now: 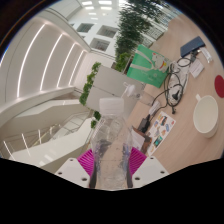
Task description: Pour water
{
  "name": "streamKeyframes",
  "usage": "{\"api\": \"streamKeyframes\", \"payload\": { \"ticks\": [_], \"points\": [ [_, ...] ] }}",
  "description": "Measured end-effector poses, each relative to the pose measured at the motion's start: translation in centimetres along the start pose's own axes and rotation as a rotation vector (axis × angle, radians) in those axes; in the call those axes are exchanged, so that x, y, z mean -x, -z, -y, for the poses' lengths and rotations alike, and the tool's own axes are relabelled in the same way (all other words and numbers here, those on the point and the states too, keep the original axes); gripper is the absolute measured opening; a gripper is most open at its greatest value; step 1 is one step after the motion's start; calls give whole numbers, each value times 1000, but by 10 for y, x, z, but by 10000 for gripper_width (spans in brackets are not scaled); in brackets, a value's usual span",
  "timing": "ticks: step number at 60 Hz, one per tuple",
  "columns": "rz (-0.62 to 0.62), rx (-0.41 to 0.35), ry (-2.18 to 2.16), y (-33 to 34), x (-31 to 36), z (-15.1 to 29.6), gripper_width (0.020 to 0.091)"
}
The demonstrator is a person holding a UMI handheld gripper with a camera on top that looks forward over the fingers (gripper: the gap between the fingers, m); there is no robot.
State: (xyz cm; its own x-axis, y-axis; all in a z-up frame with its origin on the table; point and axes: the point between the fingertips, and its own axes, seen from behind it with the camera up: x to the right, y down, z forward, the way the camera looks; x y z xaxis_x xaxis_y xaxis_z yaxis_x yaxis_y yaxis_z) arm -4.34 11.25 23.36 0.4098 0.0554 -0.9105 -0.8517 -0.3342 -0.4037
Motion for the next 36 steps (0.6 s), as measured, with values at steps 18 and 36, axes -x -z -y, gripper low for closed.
{"api": "streamKeyframes", "payload": {
  "ticks": [18, 36],
  "points": [
    [172, -34, -906, 37, -71, 44, 416],
    [303, -85, -1163, 85, -52, 53, 416]
  ]
}}
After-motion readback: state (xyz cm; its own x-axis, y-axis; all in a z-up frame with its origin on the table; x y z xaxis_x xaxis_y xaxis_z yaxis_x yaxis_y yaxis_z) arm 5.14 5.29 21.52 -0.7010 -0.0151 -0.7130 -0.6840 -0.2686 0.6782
